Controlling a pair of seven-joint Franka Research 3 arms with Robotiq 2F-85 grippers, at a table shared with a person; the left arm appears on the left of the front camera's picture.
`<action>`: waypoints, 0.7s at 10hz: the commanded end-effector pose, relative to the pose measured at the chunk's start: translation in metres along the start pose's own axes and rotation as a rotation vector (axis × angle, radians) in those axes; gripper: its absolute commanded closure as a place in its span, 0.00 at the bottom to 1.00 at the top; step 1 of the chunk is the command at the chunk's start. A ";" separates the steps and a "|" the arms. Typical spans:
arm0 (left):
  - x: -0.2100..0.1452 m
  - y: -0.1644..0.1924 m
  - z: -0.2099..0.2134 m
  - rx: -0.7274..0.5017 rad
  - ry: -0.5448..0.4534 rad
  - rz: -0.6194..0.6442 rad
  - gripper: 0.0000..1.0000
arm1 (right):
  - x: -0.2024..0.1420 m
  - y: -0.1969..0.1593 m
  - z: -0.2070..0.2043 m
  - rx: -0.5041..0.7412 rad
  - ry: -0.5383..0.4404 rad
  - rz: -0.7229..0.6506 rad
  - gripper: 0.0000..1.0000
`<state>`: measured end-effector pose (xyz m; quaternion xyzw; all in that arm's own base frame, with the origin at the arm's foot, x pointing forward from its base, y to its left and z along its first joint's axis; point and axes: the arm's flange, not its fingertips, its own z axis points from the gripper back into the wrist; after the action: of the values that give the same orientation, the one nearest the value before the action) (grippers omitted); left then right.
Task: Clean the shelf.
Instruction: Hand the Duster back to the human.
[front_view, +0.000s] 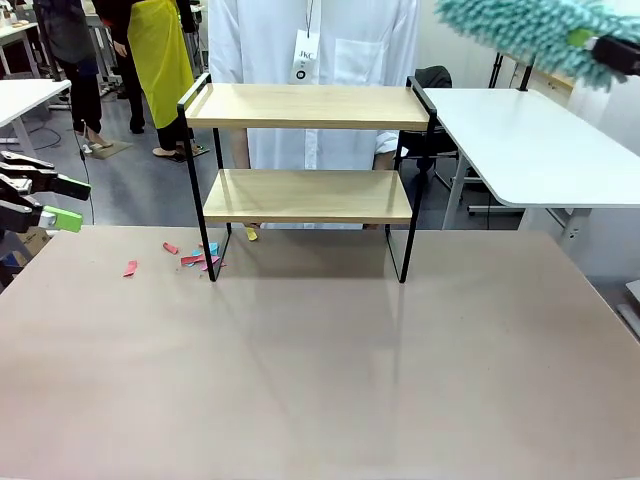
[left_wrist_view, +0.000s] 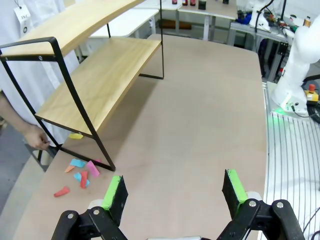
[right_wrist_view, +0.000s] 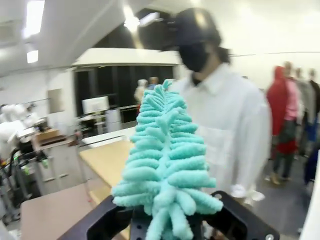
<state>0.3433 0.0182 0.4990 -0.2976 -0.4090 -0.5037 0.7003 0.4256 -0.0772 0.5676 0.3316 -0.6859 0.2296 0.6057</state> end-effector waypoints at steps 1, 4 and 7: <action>0.001 0.001 -0.001 -0.001 -0.031 -0.003 0.00 | -0.005 -0.002 0.014 -0.201 -0.037 0.014 0.83; 0.001 0.001 -0.001 -0.001 -0.031 -0.003 0.00 | -0.020 -0.025 0.045 -0.404 0.019 0.016 0.83; 0.001 0.001 -0.001 -0.001 -0.031 -0.003 0.00 | -0.051 -0.043 0.057 -0.500 0.095 -0.001 0.83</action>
<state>0.3434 0.0181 0.4989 -0.2978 -0.4087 -0.5037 0.7004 0.4128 -0.1435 0.5157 0.1807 -0.6845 0.0798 0.7018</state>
